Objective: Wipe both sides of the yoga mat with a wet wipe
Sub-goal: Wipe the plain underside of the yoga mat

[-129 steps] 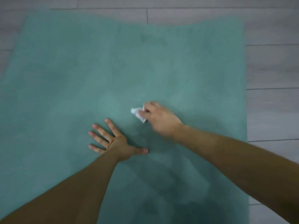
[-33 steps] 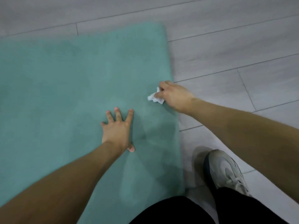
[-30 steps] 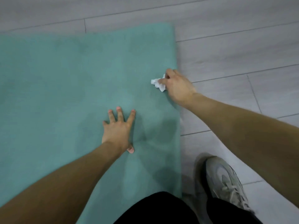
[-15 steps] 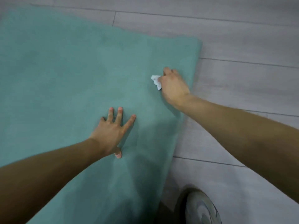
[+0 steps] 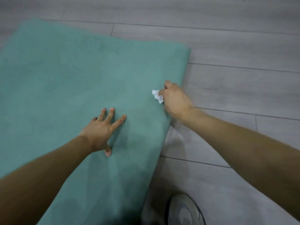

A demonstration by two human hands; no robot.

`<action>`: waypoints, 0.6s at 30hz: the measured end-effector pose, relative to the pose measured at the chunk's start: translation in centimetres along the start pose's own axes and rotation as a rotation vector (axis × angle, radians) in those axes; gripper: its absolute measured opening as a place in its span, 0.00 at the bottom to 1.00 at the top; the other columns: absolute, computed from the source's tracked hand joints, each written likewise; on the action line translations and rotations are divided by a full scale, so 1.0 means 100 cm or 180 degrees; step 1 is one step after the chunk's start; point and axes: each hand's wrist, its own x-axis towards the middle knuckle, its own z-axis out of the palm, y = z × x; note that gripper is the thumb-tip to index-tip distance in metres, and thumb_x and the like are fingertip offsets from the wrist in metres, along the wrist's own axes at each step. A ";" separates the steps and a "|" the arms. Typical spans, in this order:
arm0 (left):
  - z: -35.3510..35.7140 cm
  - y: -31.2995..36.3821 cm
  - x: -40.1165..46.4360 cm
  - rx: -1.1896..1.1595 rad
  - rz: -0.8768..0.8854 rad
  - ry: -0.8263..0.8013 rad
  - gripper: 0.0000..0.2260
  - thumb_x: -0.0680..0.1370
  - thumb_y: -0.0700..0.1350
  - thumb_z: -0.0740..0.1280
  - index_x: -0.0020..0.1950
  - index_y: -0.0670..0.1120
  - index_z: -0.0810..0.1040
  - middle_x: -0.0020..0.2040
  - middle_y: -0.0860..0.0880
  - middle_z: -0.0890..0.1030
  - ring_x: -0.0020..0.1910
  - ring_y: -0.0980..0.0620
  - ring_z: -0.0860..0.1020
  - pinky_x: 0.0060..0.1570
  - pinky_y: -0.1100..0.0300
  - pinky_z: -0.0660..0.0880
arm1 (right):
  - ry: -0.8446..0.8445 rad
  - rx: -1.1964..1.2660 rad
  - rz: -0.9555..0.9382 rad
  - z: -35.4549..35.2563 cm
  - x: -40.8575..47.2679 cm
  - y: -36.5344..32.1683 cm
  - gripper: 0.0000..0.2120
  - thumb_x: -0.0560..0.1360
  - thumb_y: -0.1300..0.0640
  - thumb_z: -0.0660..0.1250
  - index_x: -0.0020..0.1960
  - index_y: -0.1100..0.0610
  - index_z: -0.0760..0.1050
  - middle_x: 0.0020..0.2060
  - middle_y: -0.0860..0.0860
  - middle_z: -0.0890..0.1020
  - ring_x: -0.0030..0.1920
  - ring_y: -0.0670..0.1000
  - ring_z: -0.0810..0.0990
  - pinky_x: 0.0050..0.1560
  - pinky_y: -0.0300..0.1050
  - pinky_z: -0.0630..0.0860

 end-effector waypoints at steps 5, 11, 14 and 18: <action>-0.001 0.001 0.000 -0.0096 -0.0013 -0.0009 0.72 0.58 0.65 0.84 0.81 0.64 0.29 0.85 0.41 0.38 0.84 0.34 0.44 0.78 0.42 0.63 | -0.0633 0.0594 -0.1258 0.049 -0.130 -0.070 0.08 0.69 0.62 0.71 0.49 0.59 0.82 0.46 0.56 0.76 0.46 0.61 0.77 0.39 0.51 0.77; -0.034 0.007 0.009 0.0092 0.0083 0.0393 0.47 0.70 0.62 0.79 0.83 0.63 0.55 0.81 0.45 0.58 0.78 0.42 0.64 0.68 0.44 0.74 | 0.0406 0.0172 -0.0195 0.018 -0.004 0.030 0.12 0.74 0.68 0.69 0.56 0.61 0.84 0.50 0.61 0.74 0.50 0.64 0.77 0.46 0.58 0.79; -0.056 0.015 0.032 0.0032 0.0042 0.0474 0.63 0.61 0.58 0.86 0.84 0.59 0.47 0.83 0.42 0.45 0.82 0.38 0.55 0.69 0.41 0.75 | 0.0515 0.0371 0.0190 0.009 -0.001 0.033 0.11 0.76 0.68 0.66 0.55 0.60 0.82 0.51 0.58 0.74 0.51 0.64 0.78 0.48 0.55 0.78; -0.067 0.022 0.064 0.0058 -0.0027 0.0171 0.79 0.52 0.57 0.89 0.81 0.58 0.28 0.84 0.40 0.41 0.83 0.34 0.51 0.71 0.39 0.72 | 0.0220 0.0962 -0.0236 0.043 -0.114 -0.022 0.18 0.80 0.63 0.60 0.66 0.54 0.79 0.56 0.55 0.75 0.55 0.58 0.75 0.51 0.48 0.75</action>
